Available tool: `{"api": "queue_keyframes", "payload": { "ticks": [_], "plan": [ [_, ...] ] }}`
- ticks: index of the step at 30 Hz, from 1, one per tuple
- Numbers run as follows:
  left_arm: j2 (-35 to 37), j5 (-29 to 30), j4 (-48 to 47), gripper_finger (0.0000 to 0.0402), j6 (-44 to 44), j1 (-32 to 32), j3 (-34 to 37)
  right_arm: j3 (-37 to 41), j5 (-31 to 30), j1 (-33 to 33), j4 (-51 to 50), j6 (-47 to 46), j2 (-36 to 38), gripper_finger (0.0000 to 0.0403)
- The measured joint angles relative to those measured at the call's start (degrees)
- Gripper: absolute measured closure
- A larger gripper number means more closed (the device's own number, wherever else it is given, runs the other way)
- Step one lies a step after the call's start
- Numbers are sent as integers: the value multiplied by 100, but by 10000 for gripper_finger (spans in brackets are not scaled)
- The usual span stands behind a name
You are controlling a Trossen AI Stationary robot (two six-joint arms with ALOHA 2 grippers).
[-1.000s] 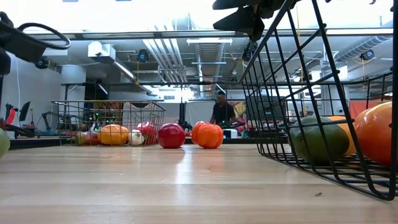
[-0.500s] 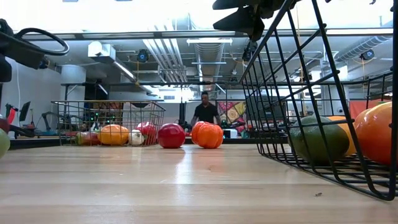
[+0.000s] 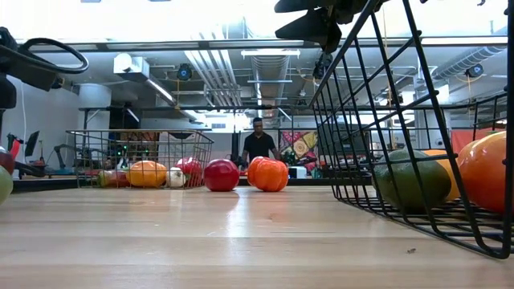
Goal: Sort produce into baskets
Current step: Put the red apple into the black wire basket
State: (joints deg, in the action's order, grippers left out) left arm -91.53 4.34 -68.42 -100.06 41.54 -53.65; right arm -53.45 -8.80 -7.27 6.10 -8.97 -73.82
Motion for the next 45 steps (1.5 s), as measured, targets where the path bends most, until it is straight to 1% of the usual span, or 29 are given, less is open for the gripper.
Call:
{"api": "queue_keyframes", "payload": {
  "ticks": [3, 7, 10, 13, 17, 20, 23, 25, 28, 31, 34, 36, 40, 45],
  "plan": [
    [89, 124, -71, 89, 43, -1, -144, 0, -1, 0, -4, -2, 0, 156],
    [215, 612, -198, 89, 205, 4, -362, 0, 0, 0, -27, 0, 0, 160],
    [358, 1256, -285, 90, 376, 4, -619, 0, 24, 0, -36, 7, 0, 162],
    [487, 2127, -253, 90, 844, 4, -950, 11, 26, -13, -30, 31, 0, 162],
    [628, 3496, -96, 90, 1806, 1, -1500, 29, 23, -73, -23, 104, 0, 163],
    [655, 4406, 203, 90, 2756, -7, -1944, 39, 25, -170, 19, 177, 0, 162],
    [656, 5107, 758, 90, 4108, -9, -2319, 42, 21, -270, 107, 270, 0, 161],
    [655, 5333, 1332, 90, 5226, -7, -2430, 46, -6, -355, 184, 332, 0, 162],
    [652, 5370, 2499, 90, 7196, -8, -2391, 46, -15, -455, 235, 382, 0, 165],
    [652, 5351, 3974, 90, 9084, -8, -2067, 46, -16, -548, 230, 380, 0, 168],
    [695, 5090, 5441, 90, 10299, -63, -1564, 46, -24, -664, 230, 363, 0, 167],
    [770, 4835, 6359, 90, 10767, -131, -1151, 46, -23, -769, 230, 362, 0, 168],
    [930, 4275, 7997, 90, 11163, -339, -219, 46, -53, -966, 256, 308, 0, 170],
    [1024, 3037, 10297, 90, 11627, -706, 787, 46, -635, -1317, 361, 302, 0, 170]
  ]
}}
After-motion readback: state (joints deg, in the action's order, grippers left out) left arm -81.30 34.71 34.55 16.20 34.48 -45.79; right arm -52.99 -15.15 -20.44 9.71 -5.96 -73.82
